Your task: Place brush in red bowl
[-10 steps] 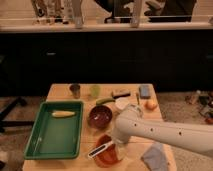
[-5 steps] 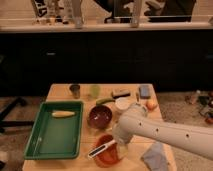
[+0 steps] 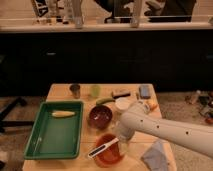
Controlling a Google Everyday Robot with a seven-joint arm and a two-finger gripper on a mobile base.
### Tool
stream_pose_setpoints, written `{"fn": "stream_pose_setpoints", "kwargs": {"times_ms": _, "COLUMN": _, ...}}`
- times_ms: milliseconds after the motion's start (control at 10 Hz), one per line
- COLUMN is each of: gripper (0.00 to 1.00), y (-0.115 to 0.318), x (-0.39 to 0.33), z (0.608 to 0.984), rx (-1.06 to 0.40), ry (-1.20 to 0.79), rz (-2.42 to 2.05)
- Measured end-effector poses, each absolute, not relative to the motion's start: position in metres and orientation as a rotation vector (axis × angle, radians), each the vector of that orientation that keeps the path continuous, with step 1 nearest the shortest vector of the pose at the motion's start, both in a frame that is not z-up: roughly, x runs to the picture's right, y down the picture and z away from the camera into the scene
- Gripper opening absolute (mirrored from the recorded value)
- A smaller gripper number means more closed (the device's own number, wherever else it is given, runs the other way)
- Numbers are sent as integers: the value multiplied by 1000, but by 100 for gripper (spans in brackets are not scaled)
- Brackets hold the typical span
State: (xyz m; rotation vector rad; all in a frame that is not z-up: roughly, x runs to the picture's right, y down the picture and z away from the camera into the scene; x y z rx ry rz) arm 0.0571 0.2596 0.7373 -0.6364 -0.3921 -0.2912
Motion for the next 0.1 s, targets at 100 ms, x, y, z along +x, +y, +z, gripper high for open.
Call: {"fn": "stream_pose_setpoints", "kwargs": {"times_ms": 100, "gripper": 80, "y": 258, "x": 60, "z": 740, "rx": -636, "ry": -391, "rz": -289}}
